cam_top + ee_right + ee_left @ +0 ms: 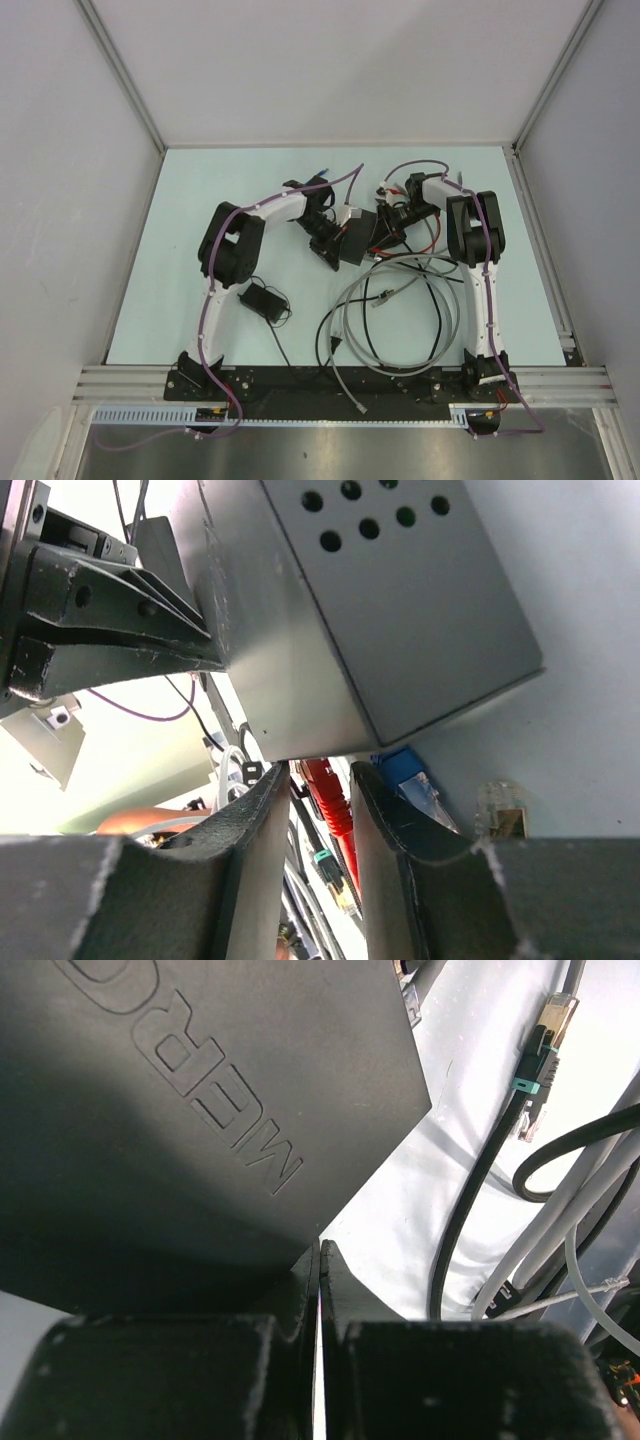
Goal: Pull the plug from the switch port
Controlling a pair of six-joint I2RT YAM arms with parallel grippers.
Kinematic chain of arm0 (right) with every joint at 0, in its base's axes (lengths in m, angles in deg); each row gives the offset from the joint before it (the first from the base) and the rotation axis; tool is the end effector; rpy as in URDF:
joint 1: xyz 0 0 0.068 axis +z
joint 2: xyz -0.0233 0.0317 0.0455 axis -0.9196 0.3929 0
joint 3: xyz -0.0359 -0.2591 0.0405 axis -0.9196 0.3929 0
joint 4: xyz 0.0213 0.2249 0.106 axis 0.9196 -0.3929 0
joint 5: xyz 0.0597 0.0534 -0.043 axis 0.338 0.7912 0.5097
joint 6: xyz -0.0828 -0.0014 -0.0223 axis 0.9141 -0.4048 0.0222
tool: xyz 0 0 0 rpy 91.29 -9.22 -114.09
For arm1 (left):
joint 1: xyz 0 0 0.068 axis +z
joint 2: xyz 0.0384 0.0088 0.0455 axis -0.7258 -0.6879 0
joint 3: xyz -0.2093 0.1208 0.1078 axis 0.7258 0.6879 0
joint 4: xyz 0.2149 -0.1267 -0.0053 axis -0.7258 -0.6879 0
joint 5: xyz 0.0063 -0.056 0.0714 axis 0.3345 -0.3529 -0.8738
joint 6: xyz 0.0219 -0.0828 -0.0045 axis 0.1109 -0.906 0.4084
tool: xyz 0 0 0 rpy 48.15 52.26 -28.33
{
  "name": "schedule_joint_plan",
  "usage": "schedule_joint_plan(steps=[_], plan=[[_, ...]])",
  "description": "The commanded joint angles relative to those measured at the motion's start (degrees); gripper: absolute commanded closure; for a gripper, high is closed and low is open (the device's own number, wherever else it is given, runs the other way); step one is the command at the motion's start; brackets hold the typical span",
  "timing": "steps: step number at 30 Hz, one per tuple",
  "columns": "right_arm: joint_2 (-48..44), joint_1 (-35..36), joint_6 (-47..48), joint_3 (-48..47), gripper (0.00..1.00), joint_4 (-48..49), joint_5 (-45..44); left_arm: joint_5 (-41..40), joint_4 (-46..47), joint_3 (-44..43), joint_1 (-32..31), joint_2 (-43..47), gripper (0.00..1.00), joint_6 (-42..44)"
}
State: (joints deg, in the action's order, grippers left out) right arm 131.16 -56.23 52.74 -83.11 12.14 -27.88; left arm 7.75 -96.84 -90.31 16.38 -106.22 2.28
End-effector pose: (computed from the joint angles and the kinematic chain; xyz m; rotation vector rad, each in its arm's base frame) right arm 0.4096 0.1439 0.0771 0.4715 -2.6175 -1.5570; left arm 0.3487 -0.2596 0.1044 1.1902 2.6765 -1.0958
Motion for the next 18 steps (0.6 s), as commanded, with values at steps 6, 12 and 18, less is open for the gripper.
schedule_joint_plan(steps=[6, 12, 18], plan=[[1.3, 0.9, -3.7, 1.0, 0.74, 8.1, -13.7, -4.4, 2.8, -0.1, -0.2, -1.4, 1.00, 0.6], [1.7, 1.6, -4.2, 0.7, 0.80, 8.2, -17.3, -4.3, 2.5, -0.5, -0.2, -1.4, 1.00, 0.7], [1.8, 2.5, -0.5, 0.1, 0.81, 6.1, -20.6, 2.6, 0.9, -2.2, 0.8, 4.7, 1.00, 4.8]])
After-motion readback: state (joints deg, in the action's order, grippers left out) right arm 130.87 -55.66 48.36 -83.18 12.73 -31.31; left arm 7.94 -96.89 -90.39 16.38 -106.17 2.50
